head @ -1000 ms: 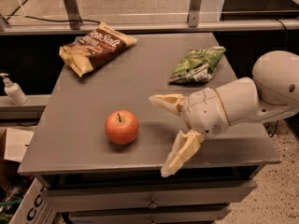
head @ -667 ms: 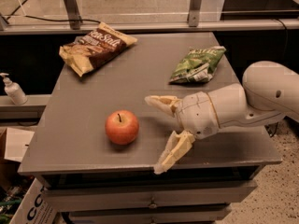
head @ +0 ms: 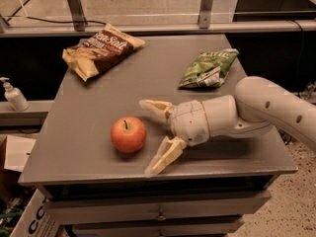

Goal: Move apple near green jalapeno chip bag

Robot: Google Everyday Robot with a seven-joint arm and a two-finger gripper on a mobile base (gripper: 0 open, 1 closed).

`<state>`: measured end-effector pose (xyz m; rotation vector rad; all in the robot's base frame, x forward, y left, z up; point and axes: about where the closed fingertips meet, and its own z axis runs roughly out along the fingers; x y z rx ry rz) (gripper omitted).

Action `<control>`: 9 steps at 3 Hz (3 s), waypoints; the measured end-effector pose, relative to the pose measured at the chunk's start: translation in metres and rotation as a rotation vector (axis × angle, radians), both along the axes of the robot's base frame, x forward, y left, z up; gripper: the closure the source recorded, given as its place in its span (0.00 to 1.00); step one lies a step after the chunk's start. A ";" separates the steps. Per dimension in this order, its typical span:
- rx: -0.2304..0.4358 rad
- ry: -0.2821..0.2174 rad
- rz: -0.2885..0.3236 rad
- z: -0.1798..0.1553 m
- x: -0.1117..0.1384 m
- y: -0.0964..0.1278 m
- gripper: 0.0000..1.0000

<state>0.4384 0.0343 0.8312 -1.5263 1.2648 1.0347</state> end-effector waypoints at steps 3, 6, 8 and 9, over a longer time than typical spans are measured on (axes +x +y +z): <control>0.063 0.084 -0.009 0.009 -0.013 0.037 0.62; 0.145 0.065 -0.406 0.044 -0.022 -0.130 1.00; 0.143 0.007 -0.442 0.056 -0.005 -0.142 1.00; 0.145 -0.069 -0.523 0.076 0.029 -0.177 1.00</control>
Offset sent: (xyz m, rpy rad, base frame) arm -0.0187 0.0550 0.0060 0.0753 0.1082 0.0167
